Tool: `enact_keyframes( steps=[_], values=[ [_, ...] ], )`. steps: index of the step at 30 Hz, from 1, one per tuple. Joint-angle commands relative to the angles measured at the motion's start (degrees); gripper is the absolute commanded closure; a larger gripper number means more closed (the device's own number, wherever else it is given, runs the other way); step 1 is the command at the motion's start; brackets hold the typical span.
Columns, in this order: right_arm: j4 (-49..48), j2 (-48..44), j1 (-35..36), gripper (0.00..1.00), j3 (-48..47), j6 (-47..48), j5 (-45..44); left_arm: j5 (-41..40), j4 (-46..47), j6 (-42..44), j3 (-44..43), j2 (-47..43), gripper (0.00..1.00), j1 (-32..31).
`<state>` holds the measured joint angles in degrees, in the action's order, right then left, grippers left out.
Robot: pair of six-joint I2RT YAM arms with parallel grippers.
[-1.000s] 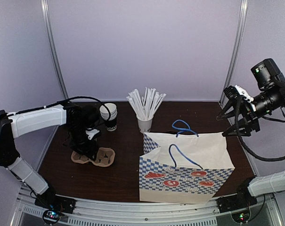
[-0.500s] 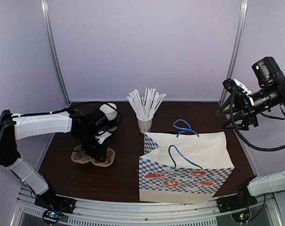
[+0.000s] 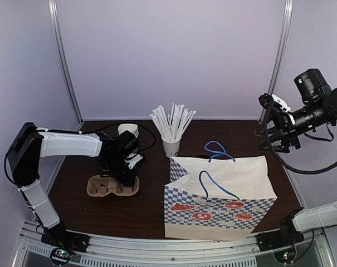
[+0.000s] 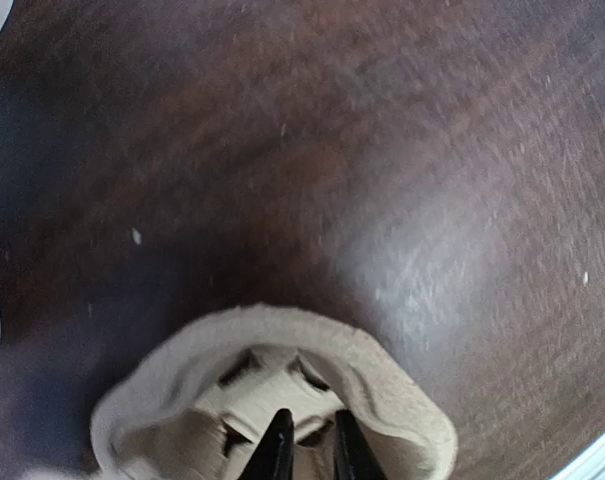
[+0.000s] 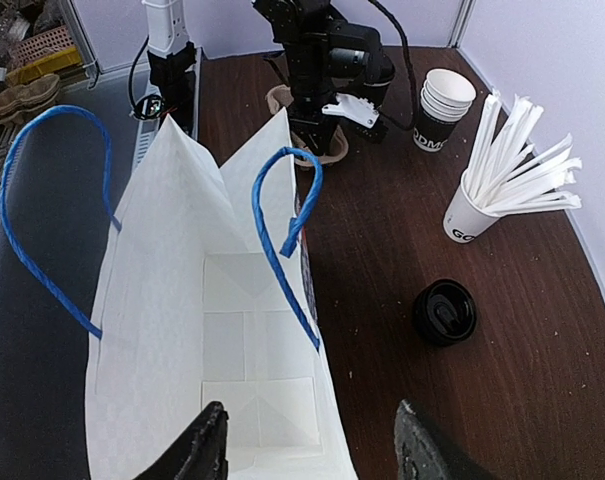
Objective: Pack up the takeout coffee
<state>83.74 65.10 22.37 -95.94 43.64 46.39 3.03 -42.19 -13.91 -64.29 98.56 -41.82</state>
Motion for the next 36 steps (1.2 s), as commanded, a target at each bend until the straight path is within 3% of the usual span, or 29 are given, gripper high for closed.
enact_keyframes(
  steps=[1,8,13,16,19,23,30,36],
  values=[
    [-1.4,-1.2,-0.8,0.44,0.9,-0.9,-0.8,-0.8,5.8,3.1,-4.6,4.4,0.82,0.3],
    [-1.7,-1.6,-1.8,0.44,1.7,-1.4,0.1,-5.8,3.7,5.8,-13.2,9.8,0.8,0.4],
    [-1.9,-2.6,-2.5,0.43,2.7,-1.5,0.3,-5.3,0.5,5.9,-13.9,8.3,0.76,0.3],
    [-2.1,-3.1,-3.0,0.44,3.4,-1.5,0.4,-3.4,-0.7,5.4,-11.5,2.7,0.67,-0.7],
    [-2.6,-2.8,-3.2,0.43,3.9,-1.6,0.9,0.5,-2.5,7.6,-8.5,-4.2,0.52,-1.1],
    [-3.4,-1.6,-3.4,0.43,4.5,-1.6,3.0,-1.3,-7.8,11.7,-6.5,-8.1,0.42,-1.1],
    [-3.9,0.6,-4.1,0.43,4.4,-1.5,7.8,-0.5,-13.5,20.1,-5.0,-6.0,0.43,-1.0],
    [-4.0,0.2,-4.5,0.43,4.6,-1.5,8.2,-2.1,-13.2,21.8,-4.1,-4.3,0.36,-1.0]
  ],
)
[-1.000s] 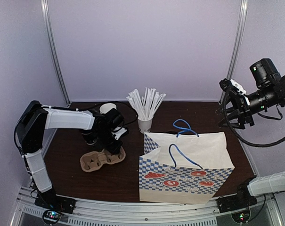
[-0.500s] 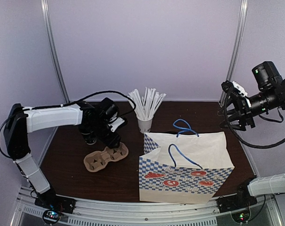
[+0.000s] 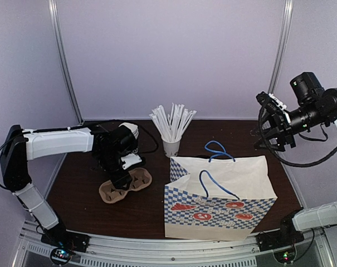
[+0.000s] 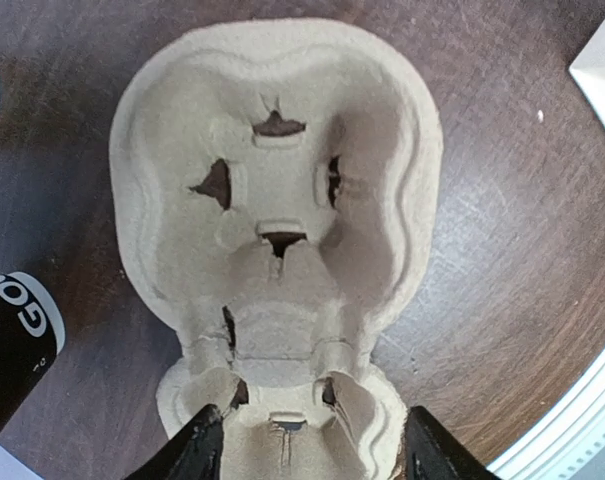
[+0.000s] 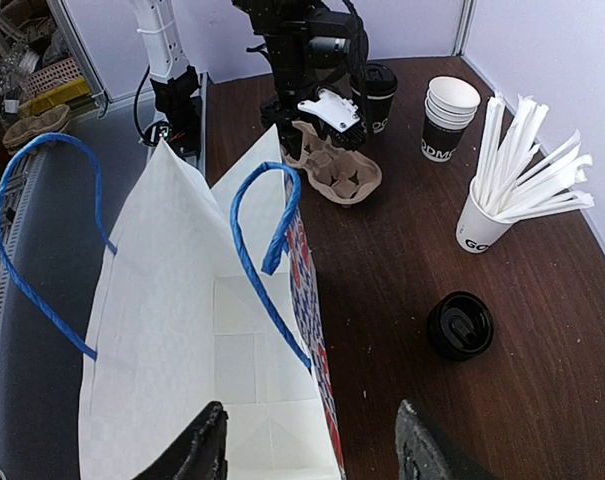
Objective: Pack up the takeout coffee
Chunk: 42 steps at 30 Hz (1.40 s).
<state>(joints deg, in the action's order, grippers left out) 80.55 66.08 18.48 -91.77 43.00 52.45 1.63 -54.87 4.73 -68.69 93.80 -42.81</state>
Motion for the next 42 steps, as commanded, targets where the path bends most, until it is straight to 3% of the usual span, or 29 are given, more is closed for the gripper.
enact_keyframes(
  steps=[1,7,20,33,42],
  values=[
    [-0.8,-1.0,-0.8,0.43,0.5,-0.9,2.3,-1.8,-0.2,3.2,0.2,0.7,0.36,0.0],
    [-1.2,-1.6,-1.4,0.43,1.8,-0.9,2.6,-4.3,0.9,3.8,-0.7,3.9,0.37,0.0],
    [-1.9,-1.7,-1.5,0.43,3.0,-0.9,2.6,-1.7,5.3,2.4,-0.1,5.3,0.52,3.0],
    [-2.2,-1.6,-1.6,0.43,3.7,-0.9,2.5,2.9,6.3,1.6,1.9,2.0,0.59,2.9],
    [-2.2,-1.0,-1.6,0.43,3.1,-0.9,2.6,1.3,7.0,1.9,2.4,4.6,0.59,2.9]
  ],
)
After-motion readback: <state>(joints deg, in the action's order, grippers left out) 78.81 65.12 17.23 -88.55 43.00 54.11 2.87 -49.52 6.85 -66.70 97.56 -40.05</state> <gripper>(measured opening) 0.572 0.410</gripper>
